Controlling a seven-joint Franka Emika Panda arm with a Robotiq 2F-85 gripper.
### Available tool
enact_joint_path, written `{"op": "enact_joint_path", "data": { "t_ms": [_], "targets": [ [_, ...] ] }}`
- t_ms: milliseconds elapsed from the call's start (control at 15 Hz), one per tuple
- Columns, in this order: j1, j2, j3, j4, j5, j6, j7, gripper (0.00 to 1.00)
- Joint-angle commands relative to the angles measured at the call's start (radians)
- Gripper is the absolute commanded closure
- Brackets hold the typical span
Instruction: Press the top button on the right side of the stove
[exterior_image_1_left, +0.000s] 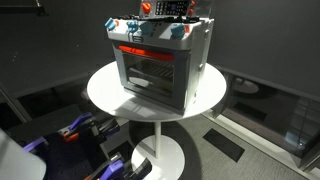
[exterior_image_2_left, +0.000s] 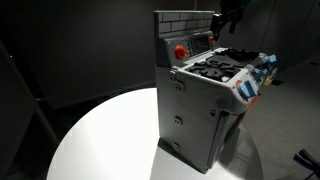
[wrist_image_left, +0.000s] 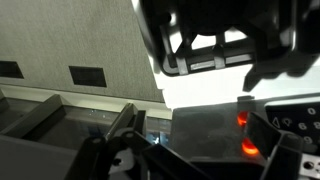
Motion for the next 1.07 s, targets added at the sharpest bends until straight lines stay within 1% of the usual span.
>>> {"op": "enact_joint_path", "data": {
  "t_ms": [0, 267, 533, 800, 1000],
  "targets": [
    [-0.002, -0.060, -0.004, -0.035, 0.065, -0.045, -0.055, 0.00],
    [-0.014, -0.121, -0.002, -0.082, 0.160, -0.081, -0.119, 0.00],
    [-0.021, -0.193, -0.003, -0.144, 0.235, -0.173, -0.177, 0.00],
    [-0.021, -0.266, -0.002, -0.219, 0.246, -0.258, -0.192, 0.00],
    [-0.021, -0.324, 0.000, -0.288, 0.241, -0.289, -0.179, 0.00]
  ]
}}
